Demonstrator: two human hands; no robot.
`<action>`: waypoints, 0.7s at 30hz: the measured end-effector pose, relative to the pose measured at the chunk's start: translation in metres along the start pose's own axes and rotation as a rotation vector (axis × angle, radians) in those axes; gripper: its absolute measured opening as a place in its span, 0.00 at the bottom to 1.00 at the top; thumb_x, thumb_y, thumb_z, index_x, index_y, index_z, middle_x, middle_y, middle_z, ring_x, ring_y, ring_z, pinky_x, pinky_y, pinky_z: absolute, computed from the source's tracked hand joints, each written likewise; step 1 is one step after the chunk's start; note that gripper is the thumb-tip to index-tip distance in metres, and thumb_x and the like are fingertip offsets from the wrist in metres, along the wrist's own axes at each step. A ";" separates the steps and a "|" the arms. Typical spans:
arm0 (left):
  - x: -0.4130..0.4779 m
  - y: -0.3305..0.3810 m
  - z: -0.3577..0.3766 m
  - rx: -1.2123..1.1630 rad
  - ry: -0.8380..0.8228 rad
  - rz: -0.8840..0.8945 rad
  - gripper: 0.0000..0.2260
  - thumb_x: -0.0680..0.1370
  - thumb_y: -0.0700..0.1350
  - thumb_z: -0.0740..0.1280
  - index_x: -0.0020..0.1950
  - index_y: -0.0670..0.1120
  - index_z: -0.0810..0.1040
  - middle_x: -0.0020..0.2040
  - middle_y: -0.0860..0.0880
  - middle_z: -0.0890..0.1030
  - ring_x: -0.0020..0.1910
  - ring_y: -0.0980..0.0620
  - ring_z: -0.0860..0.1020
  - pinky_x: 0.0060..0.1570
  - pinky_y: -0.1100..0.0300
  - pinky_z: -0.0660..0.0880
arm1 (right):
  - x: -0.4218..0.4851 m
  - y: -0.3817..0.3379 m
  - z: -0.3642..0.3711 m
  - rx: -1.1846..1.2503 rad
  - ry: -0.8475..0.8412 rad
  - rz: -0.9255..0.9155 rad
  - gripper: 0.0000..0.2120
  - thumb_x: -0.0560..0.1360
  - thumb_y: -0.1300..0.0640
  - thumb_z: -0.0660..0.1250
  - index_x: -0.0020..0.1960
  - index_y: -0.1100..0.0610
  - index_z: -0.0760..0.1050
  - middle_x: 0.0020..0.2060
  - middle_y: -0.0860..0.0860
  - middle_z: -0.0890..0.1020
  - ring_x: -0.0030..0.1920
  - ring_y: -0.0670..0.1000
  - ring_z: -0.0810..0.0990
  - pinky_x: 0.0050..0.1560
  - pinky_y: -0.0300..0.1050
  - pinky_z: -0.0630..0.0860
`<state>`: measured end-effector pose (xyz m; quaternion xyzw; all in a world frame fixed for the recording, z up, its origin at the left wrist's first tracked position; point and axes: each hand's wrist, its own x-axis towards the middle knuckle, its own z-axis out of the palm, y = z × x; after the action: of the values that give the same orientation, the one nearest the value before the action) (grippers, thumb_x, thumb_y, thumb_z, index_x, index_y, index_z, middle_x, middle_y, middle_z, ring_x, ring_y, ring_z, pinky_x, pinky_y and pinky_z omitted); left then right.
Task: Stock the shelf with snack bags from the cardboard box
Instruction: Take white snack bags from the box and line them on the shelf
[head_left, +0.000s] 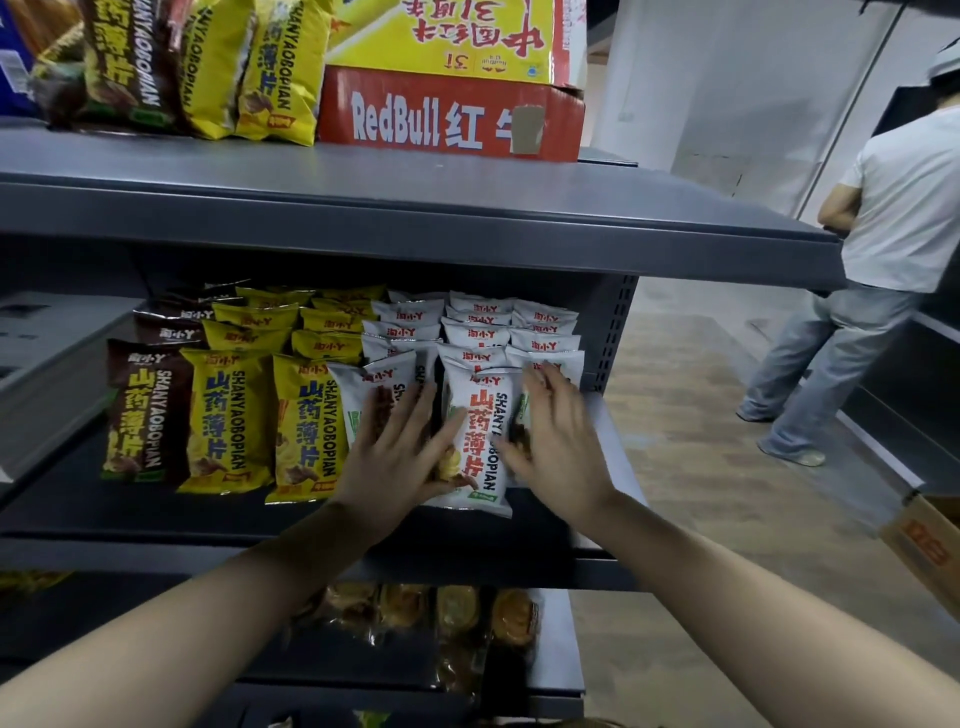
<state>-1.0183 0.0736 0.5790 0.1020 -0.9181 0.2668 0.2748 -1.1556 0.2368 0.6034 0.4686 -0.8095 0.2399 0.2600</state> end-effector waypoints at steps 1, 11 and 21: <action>-0.006 -0.005 0.002 0.007 -0.007 -0.005 0.41 0.70 0.70 0.61 0.77 0.49 0.56 0.74 0.37 0.62 0.71 0.37 0.65 0.67 0.35 0.62 | 0.002 -0.003 -0.001 -0.057 -0.054 -0.101 0.41 0.72 0.40 0.69 0.75 0.61 0.59 0.71 0.63 0.65 0.71 0.63 0.64 0.70 0.58 0.63; -0.038 -0.047 -0.001 -0.063 -0.115 -0.084 0.54 0.60 0.71 0.70 0.76 0.45 0.52 0.73 0.32 0.60 0.69 0.30 0.63 0.63 0.36 0.67 | 0.012 -0.016 0.011 -0.357 -0.392 -0.324 0.53 0.62 0.32 0.72 0.77 0.56 0.56 0.76 0.61 0.57 0.75 0.64 0.58 0.73 0.61 0.60; -0.018 -0.061 0.010 -0.078 -0.300 0.134 0.52 0.69 0.73 0.58 0.74 0.43 0.32 0.76 0.36 0.45 0.76 0.37 0.50 0.73 0.45 0.56 | 0.015 -0.011 0.014 -0.392 -0.380 -0.393 0.52 0.62 0.31 0.72 0.76 0.57 0.60 0.74 0.61 0.63 0.73 0.63 0.62 0.70 0.60 0.65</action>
<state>-0.9873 0.0178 0.5882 0.0687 -0.9633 0.2302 0.1199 -1.1556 0.2136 0.6043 0.5931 -0.7685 -0.0666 0.2306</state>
